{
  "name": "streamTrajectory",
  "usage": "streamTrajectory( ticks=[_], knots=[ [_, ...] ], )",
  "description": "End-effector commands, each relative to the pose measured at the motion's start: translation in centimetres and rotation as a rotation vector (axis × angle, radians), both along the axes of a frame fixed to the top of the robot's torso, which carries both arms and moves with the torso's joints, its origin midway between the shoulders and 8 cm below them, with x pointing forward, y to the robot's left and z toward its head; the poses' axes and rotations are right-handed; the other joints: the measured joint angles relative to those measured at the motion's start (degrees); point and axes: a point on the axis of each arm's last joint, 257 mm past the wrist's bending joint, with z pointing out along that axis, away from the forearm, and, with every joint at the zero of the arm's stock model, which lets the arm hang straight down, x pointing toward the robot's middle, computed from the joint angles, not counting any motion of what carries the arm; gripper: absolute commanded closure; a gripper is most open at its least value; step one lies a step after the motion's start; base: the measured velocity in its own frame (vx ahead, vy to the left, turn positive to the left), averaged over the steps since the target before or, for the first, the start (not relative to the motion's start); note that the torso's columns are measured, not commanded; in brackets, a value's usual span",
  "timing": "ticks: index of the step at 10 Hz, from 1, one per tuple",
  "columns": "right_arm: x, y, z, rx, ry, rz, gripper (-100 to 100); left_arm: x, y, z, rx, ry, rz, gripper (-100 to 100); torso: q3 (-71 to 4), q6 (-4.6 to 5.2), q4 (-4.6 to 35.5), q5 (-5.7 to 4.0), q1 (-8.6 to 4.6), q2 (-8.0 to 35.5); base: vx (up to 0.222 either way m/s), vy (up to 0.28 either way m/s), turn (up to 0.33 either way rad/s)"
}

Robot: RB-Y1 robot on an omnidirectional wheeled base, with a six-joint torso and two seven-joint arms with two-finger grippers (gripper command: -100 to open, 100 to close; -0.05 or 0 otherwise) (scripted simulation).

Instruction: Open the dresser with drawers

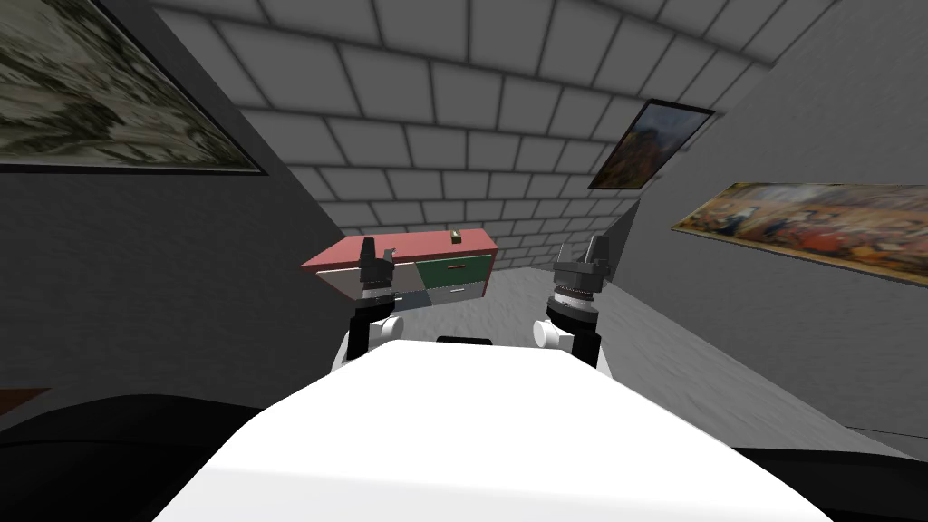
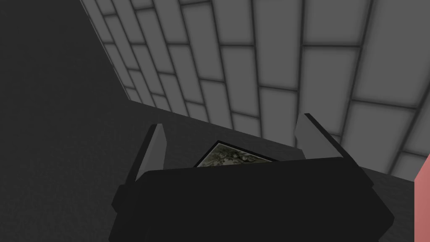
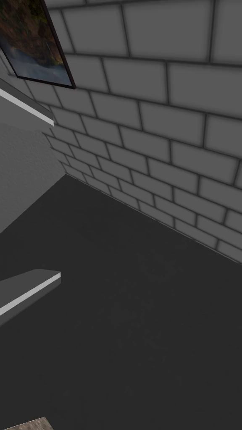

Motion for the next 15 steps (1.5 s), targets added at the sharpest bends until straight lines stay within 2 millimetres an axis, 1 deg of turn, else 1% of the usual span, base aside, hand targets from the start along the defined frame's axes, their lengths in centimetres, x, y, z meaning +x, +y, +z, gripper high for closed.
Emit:
streamTrajectory(
  ticks=[1,3,9,10,11,12,15],
  knots=[
    [0.0,0.0,0.0,0.000,0.000,0.000,0,0.0,0.0,0.0,0.000,0.000,0.000,0,-4.7,0.00,2.3,0.00,0.00,2.3,0.000,0.000,0.000],
    [0.0,0.0,0.0,0.000,0.000,0.000,0,0.0,0.0,0.0,0.000,0.000,0.000,0,-20.1,0.00,10.1,0.00,0.00,10.0,0.000,0.000,0.000],
    [0.0,0.0,0.0,0.000,0.000,0.000,0,0.0,0.0,0.0,0.000,0.000,0.000,0,-70.7,0.00,35.4,0.00,0.00,35.4,0.000,0.000,0.000],
    [0.0,0.0,0.0,0.000,0.000,0.000,0,0.3,-0.3,-0.3,0.028,0.011,-0.013,-100,-79.2,0.00,39.6,0.00,0.00,39.6,0.017,-0.005,0.000],
    [0.0,0.0,0.0,0.000,0.000,0.000,0,0.5,-0.4,-0.6,0.047,0.022,-0.022,-100,-83.2,0.00,41.5,0.00,0.00,41.5,0.027,-0.011,-0.001],
    [0.0,0.0,0.0,0.000,0.000,0.000,0,0.8,-0.5,-1.1,0.064,0.034,-0.030,-100,-84.3,0.00,42.0,0.00,-0.01,42.0,0.031,-0.016,0.000],
    [0.0,0.0,0.0,0.000,0.000,0.000,0,1.9,-0.5,-3.1,0.102,0.079,-0.043,-100,-84.6,0.00,42.3,-0.01,-0.04,42.2,0.062,-0.027,-0.001]
  ],
)
